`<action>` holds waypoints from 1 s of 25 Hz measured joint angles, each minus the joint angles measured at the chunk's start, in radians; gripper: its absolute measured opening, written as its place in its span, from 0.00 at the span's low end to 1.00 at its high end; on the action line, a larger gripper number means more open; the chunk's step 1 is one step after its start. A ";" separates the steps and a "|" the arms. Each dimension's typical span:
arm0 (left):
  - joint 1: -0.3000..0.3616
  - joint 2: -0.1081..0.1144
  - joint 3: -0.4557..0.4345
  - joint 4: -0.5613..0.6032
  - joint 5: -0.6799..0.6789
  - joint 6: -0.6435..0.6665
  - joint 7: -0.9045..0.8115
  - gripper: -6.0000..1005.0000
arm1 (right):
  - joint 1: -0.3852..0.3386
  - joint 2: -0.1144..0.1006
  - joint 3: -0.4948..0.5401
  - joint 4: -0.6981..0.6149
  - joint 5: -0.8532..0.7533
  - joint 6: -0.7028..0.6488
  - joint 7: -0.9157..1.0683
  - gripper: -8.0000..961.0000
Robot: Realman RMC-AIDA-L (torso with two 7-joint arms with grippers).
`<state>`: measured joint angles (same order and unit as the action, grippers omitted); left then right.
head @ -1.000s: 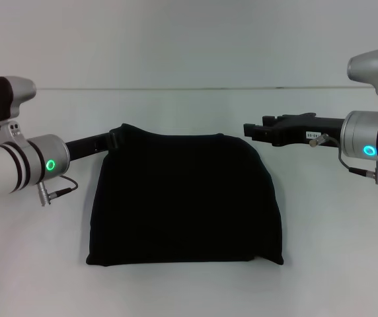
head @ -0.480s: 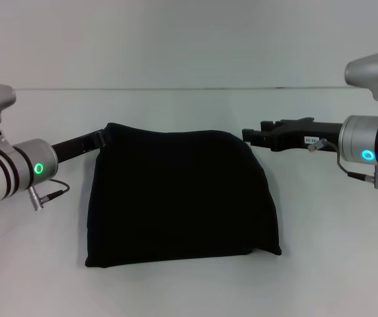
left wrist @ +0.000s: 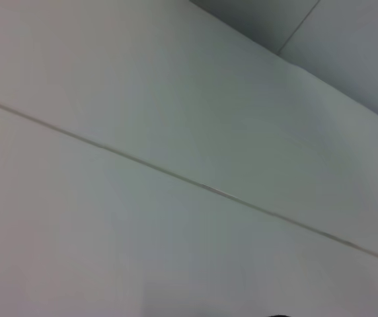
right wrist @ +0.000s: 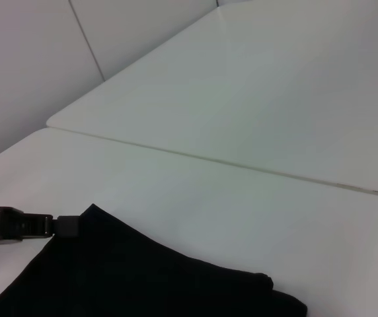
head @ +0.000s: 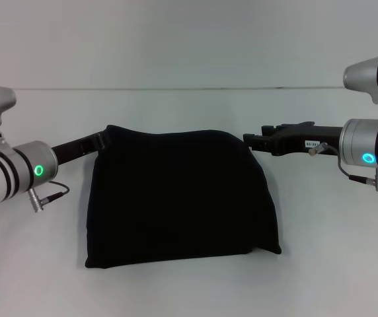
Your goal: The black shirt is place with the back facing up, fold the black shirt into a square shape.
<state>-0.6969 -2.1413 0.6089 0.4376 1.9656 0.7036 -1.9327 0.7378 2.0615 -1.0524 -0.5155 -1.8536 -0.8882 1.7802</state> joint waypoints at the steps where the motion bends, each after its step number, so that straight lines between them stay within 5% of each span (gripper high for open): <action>1: -0.002 0.001 0.000 -0.001 0.002 0.000 0.000 0.02 | 0.000 0.000 0.000 -0.001 0.000 0.000 -0.001 0.58; 25: -0.026 0.016 0.013 0.003 0.018 0.002 0.010 0.02 | 0.011 0.000 0.004 -0.011 0.000 0.005 -0.014 0.59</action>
<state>-0.7224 -2.1249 0.6216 0.4405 1.9834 0.7054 -1.9230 0.7484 2.0615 -1.0481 -0.5267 -1.8533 -0.8828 1.7663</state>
